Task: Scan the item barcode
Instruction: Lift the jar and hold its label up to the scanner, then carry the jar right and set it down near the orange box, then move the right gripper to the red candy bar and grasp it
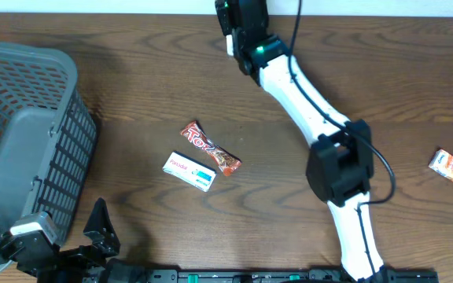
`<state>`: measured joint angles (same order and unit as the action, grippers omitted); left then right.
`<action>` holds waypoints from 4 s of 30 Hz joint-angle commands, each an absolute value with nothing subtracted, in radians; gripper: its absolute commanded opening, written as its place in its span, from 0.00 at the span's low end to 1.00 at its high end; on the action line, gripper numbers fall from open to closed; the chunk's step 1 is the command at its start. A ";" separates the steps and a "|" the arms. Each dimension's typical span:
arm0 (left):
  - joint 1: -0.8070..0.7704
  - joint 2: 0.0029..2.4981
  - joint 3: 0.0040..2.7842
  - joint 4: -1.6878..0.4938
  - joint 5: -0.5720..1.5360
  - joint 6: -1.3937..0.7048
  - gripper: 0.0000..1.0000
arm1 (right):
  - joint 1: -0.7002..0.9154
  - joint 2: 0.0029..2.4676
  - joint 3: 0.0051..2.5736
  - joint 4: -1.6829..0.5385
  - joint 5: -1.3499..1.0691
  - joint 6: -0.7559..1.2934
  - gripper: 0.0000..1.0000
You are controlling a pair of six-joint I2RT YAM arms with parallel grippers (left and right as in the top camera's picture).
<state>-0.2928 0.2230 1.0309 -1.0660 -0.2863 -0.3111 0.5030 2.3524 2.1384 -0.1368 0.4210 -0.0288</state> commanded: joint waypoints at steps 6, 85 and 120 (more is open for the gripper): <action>-0.293 0.223 1.030 -1.062 -0.281 -0.312 0.98 | 0.482 2.495 2.135 0.116 0.479 -0.181 0.58; -0.293 0.223 1.030 -1.062 -0.281 -0.312 0.97 | -0.687 2.222 1.822 -1.054 -0.062 0.253 0.84; -0.293 0.223 1.030 -1.062 -0.281 -0.312 0.98 | 0.109 2.151 2.124 -1.321 -0.327 0.107 0.99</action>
